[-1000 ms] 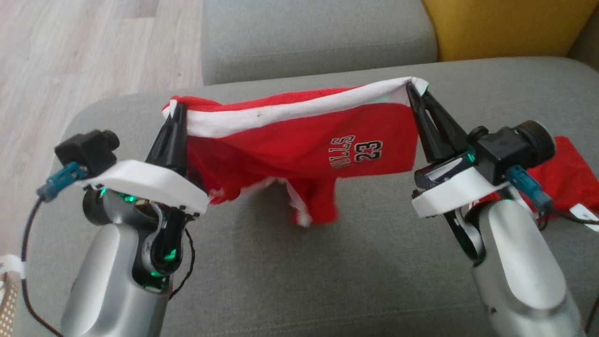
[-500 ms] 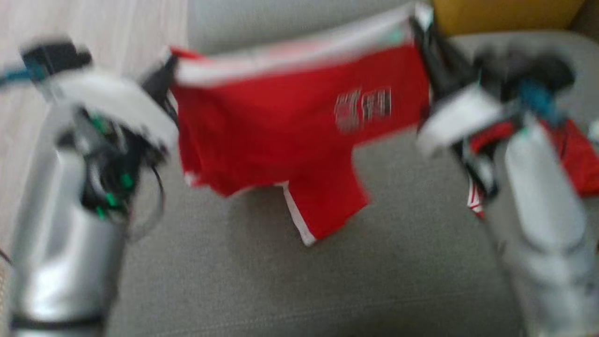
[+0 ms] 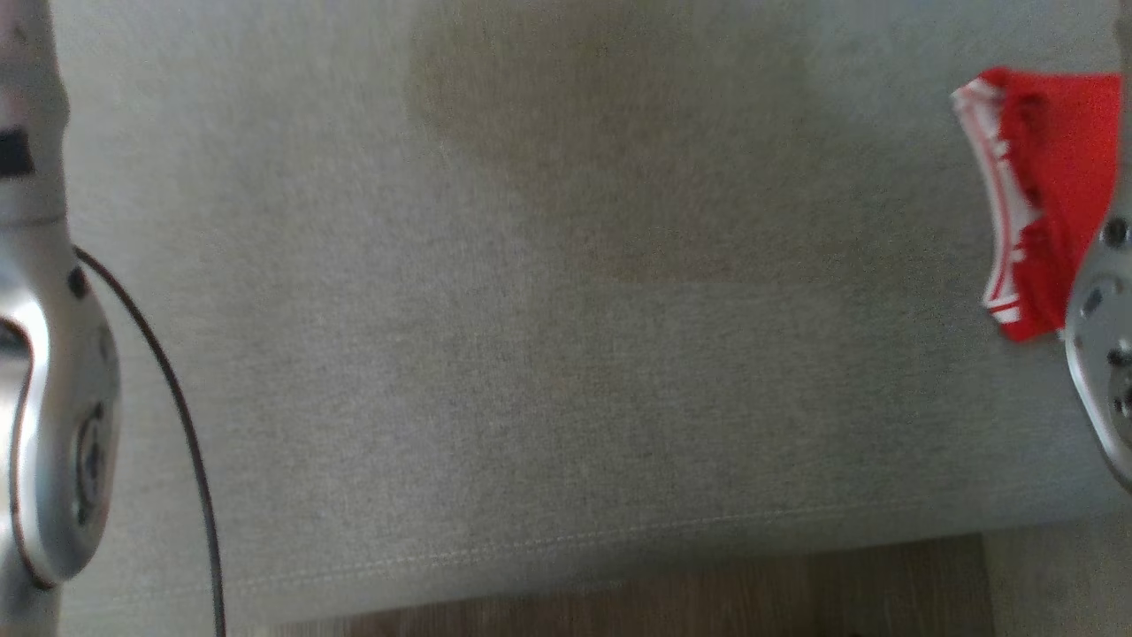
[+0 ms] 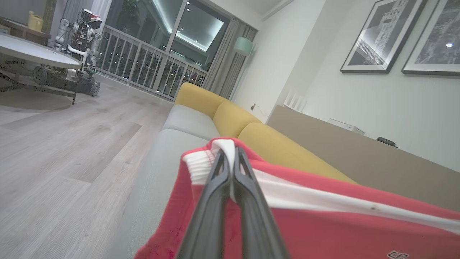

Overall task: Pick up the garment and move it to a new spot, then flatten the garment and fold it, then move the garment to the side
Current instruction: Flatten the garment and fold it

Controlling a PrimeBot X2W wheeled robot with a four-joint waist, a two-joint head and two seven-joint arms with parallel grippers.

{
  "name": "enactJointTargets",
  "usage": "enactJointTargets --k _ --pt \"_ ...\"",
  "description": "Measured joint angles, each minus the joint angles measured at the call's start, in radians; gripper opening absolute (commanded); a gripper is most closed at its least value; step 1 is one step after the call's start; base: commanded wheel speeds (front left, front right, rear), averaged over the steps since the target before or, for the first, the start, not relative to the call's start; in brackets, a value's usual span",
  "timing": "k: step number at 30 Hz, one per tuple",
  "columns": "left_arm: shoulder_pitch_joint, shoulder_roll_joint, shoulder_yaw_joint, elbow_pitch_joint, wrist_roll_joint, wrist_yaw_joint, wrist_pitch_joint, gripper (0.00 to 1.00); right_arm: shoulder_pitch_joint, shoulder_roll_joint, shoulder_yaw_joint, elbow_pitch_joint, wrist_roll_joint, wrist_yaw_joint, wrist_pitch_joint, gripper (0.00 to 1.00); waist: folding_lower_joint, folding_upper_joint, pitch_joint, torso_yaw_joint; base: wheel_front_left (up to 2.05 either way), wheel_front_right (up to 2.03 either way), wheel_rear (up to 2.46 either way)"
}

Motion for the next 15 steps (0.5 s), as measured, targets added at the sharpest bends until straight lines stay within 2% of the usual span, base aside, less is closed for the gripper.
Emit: enactJointTargets --k 5,10,15 --pt "-0.042 -0.027 -0.021 0.167 0.040 -0.077 -0.164 0.00 -0.025 0.024 -0.074 0.073 -0.060 0.000 -0.053 0.00 0.0002 -0.0001 0.104 0.006 0.00 0.00 0.00" --pt "0.025 -0.036 -0.084 0.314 0.086 -0.148 -0.233 0.00 0.082 0.014 0.009 0.151 0.038 0.000 -0.053 0.00 0.0001 0.0000 0.145 0.027 0.00 0.00 0.00" --pt "0.154 -0.036 -0.178 0.434 0.147 -0.197 -0.257 0.00 0.218 0.014 0.118 0.260 0.124 -0.002 -0.053 0.00 0.0000 0.0000 0.126 0.039 0.00 0.00 0.00"
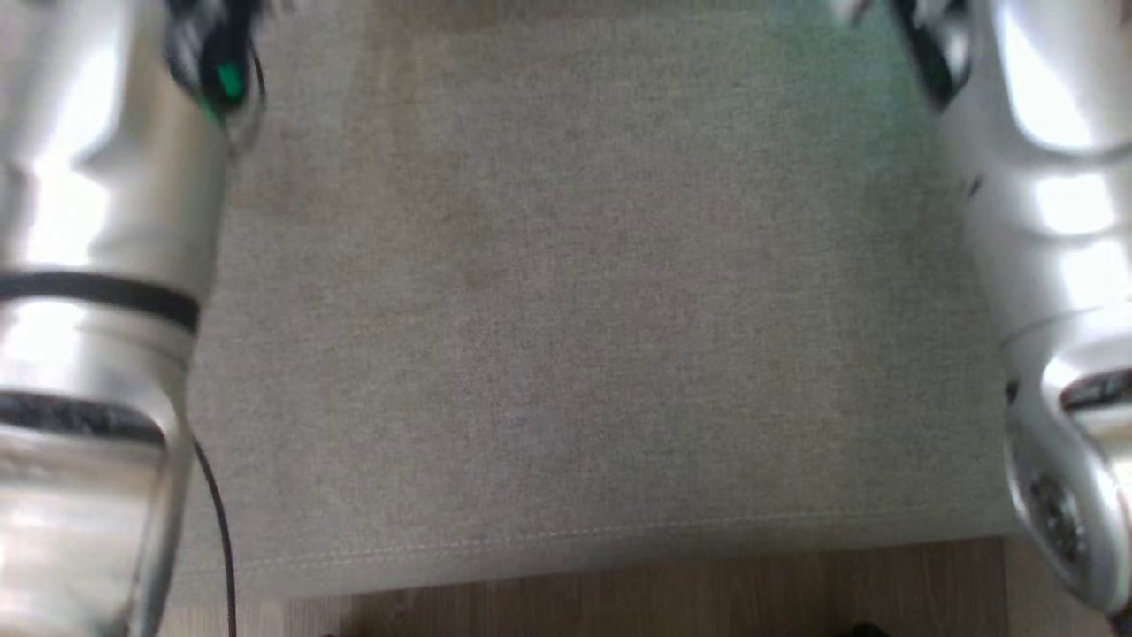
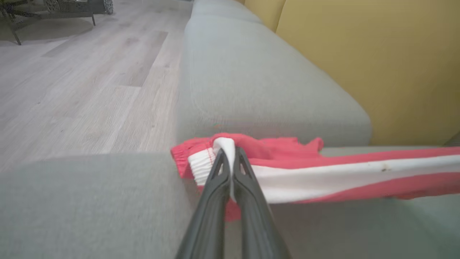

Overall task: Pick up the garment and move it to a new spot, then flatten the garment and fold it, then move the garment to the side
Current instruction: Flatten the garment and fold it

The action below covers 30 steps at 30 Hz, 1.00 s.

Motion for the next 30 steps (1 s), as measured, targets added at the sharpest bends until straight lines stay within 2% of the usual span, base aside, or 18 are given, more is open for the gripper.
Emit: enactJointTargets --k 6,16,23,30 --pt "0.153 0.001 -0.097 0.090 0.058 -0.030 -0.034 0.00 0.117 -0.003 0.114 0.157 0.090 0.000 0.018 0.00 0.0000 0.0000 -0.075 0.005 0.00 0.00 0.00" --pt "0.386 -0.003 -0.221 0.142 0.128 -0.052 -0.085 0.00 0.264 -0.002 0.249 0.298 0.186 0.000 0.133 0.00 -0.0001 0.0001 -0.252 0.002 0.00 0.00 0.00" --pt "0.505 -0.007 -0.246 0.138 0.133 -0.037 -0.098 0.00 0.386 -0.014 0.372 0.282 0.289 0.000 0.192 0.00 -0.0001 0.0001 -0.363 -0.009 0.00 0.00 0.00" --pt "0.655 -0.020 -0.242 0.104 0.110 -0.028 -0.103 0.00 0.525 -0.099 0.534 0.153 0.428 0.000 0.282 0.00 -0.0001 0.0001 -0.458 -0.018 0.00 0.00 0.00"
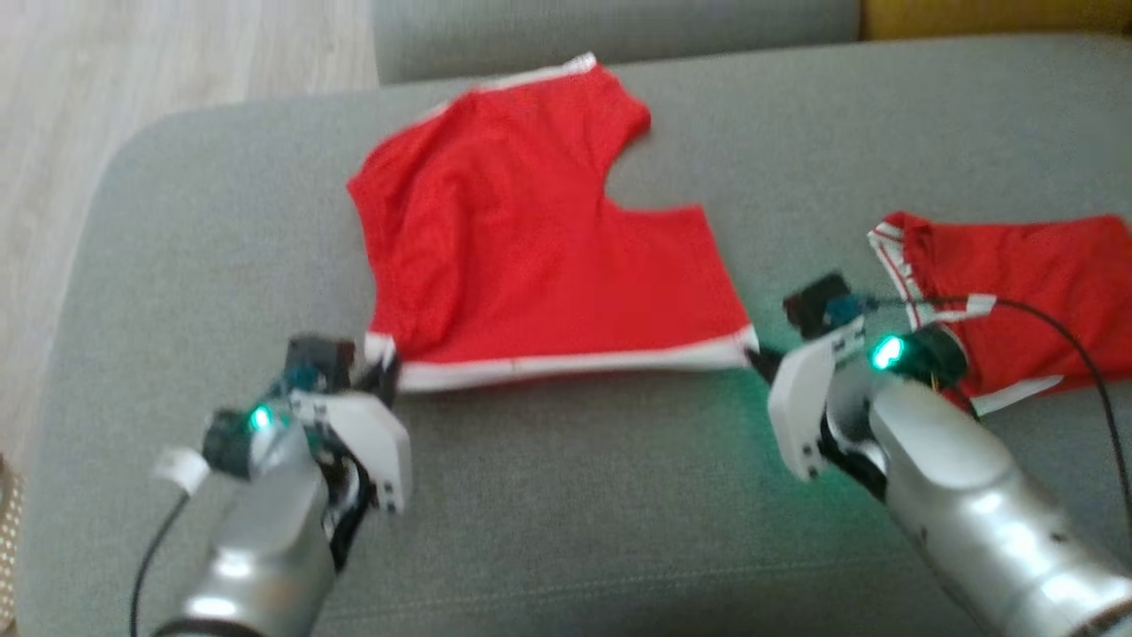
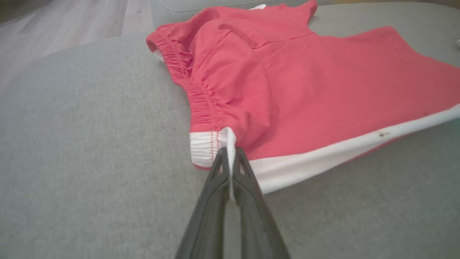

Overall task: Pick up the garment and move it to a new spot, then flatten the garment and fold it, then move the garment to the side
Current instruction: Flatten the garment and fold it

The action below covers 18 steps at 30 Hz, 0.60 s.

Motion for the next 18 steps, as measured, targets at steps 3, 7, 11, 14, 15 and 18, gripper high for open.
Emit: enactJointTargets --k 3,7,11,14,15,18 --pt "0.082 -0.006 0.000 -0.026 -0.009 0.001 0.000 0.00 0.079 -0.076 0.114 -0.117 0.085 0.000 0.082 0.00 0.0000 0.0000 -0.048 -0.003 0.00 0.00 0.00" --pt "0.169 -0.008 0.001 -0.064 -0.030 0.001 0.000 0.00 0.149 -0.168 0.207 -0.255 0.187 0.000 0.186 0.00 0.0000 0.0000 -0.089 -0.004 0.00 0.00 0.00" --pt "0.255 -0.013 0.004 -0.121 -0.048 0.008 0.000 0.00 0.189 -0.271 0.253 -0.386 0.274 0.000 0.278 0.00 0.0000 0.0000 -0.118 0.001 0.00 0.00 0.00" --pt "0.315 -0.013 0.004 -0.164 -0.064 0.008 0.000 0.00 0.223 -0.337 0.275 -0.486 0.341 0.000 0.352 0.00 0.0000 0.0000 -0.134 0.008 0.00 0.00 0.00" --pt "0.335 -0.012 0.004 -0.179 -0.073 0.007 0.002 0.00 0.238 -0.355 0.278 -0.516 0.370 0.000 0.382 0.00 0.0000 0.0000 -0.139 0.011 0.00 0.00 0.00" --pt "0.377 -0.010 0.008 -0.214 -0.101 -0.002 0.023 0.00 0.270 -0.396 0.292 -0.581 0.409 0.000 0.437 0.00 0.0000 0.0000 -0.147 0.015 0.00 0.00 0.00"
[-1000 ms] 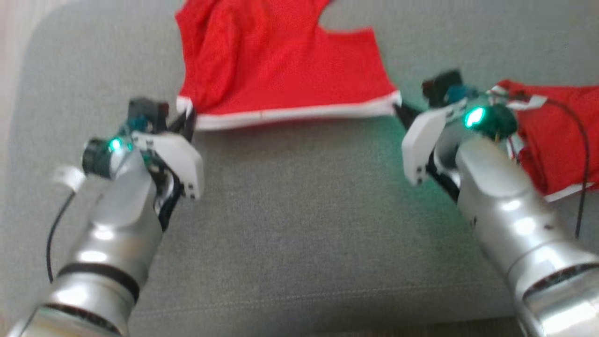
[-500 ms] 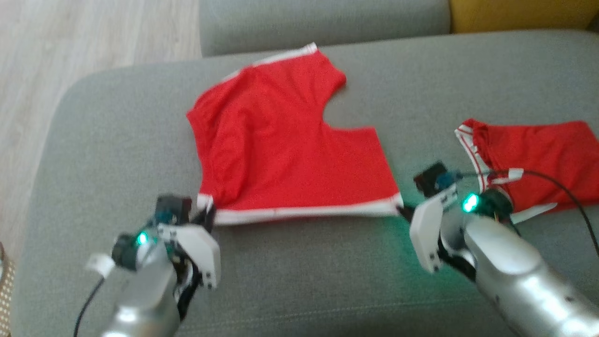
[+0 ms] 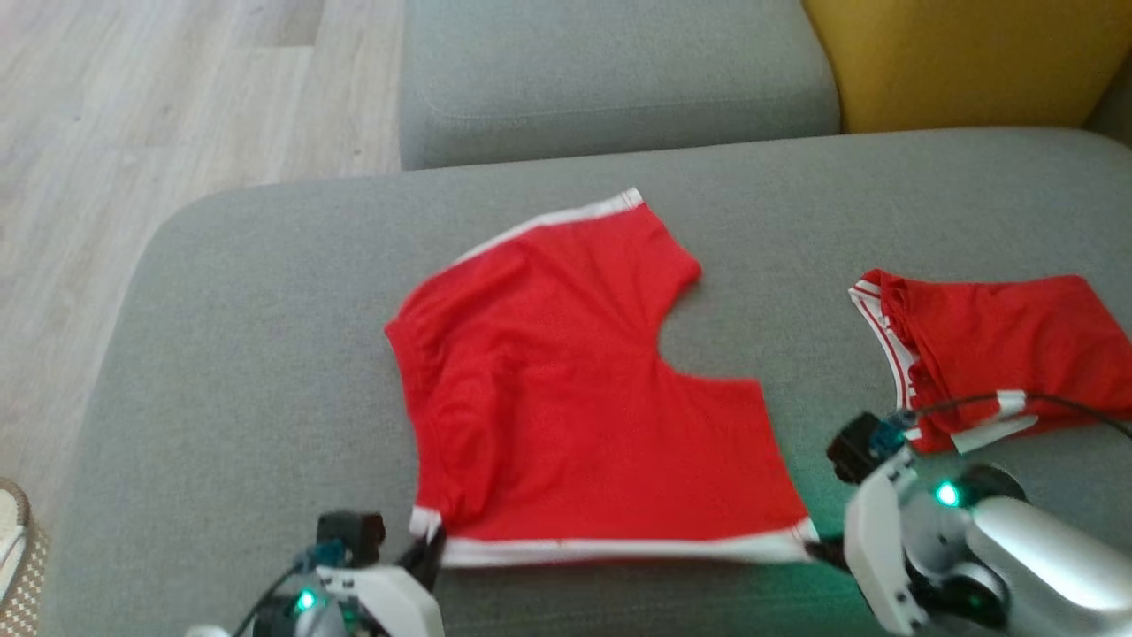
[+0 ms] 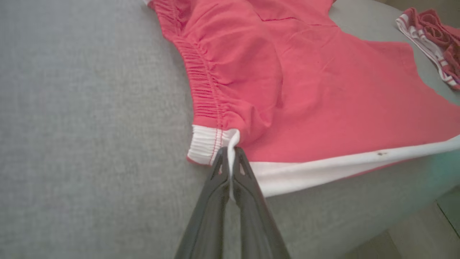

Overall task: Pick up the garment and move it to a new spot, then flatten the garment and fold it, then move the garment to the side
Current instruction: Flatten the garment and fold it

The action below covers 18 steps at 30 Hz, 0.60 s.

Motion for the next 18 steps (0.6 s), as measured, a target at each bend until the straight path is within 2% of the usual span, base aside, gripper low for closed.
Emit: enactJointTargets --k 8,12,18 --pt "0.147 0.058 -0.014 -0.214 -0.041 -0.007 0.124 0.00 0.074 -0.142 -0.009 -0.213 0.091 0.000 0.156 0.00 0.0000 0.0000 -0.032 0.017 0.00 0.00 0.00" --pt "0.239 0.109 -0.019 -0.349 -0.057 0.010 0.195 0.00 0.145 -0.202 -0.030 -0.316 0.154 0.000 0.221 0.00 0.0000 0.0000 -0.055 0.030 0.00 0.00 0.00" --pt "0.395 0.185 -0.042 -0.583 -0.093 0.030 0.323 0.00 0.249 -0.286 -0.073 -0.424 0.184 0.000 0.322 0.00 -0.0001 0.0000 -0.083 0.047 0.00 0.00 0.00"
